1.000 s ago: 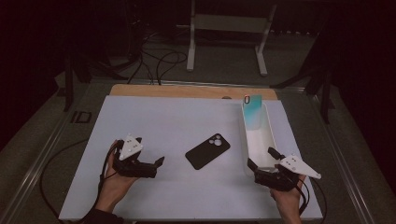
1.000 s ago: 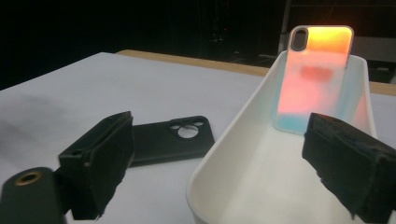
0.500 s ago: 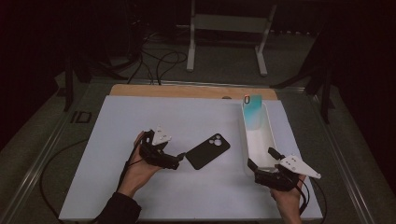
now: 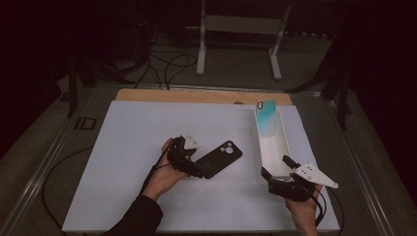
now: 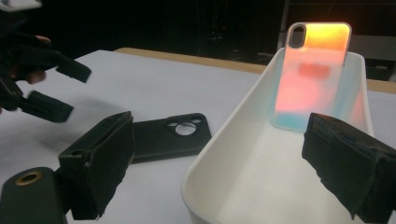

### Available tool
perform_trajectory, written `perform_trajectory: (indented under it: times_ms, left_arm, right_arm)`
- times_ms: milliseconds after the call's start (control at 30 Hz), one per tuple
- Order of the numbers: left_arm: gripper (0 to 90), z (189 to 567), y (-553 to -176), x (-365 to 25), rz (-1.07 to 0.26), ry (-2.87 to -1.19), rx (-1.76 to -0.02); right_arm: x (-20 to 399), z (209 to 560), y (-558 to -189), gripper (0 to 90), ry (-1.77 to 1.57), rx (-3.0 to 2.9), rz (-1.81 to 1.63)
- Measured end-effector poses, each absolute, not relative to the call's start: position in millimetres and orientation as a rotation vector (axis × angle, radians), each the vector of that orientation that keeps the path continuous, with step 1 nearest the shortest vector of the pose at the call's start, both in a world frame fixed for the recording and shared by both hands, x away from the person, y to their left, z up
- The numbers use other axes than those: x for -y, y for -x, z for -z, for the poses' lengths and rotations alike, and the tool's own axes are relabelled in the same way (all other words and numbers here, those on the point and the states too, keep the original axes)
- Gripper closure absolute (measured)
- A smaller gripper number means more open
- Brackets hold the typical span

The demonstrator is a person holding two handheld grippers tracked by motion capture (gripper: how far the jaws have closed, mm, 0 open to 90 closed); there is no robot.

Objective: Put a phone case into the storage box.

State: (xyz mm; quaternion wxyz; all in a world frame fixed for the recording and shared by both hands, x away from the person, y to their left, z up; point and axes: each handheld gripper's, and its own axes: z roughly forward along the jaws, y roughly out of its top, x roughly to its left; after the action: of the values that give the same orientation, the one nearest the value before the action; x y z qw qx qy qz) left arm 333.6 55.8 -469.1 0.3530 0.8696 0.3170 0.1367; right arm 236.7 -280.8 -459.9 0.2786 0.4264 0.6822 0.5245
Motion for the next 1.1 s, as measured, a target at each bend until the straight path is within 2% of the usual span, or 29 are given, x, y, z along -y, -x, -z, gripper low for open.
perform_trajectory:
  times_ms: [467,800,1100]
  left_arm:
    - [0.0,491,-350,-28,-0.293,-2.351,-0.813]
    - [1.7,508,-365,-8,-0.188,-2.478,-0.817]
    - [3.5,513,-370,2,-0.187,-2.523,-0.823]
  right_arm:
    - [281,460,-237,9.2,-1.145,-1.83,-1.417]
    - [282,460,-237,9.2,-1.152,-1.826,-1.421]
    - [284,461,-237,9.2,-1.157,-1.825,-1.418]
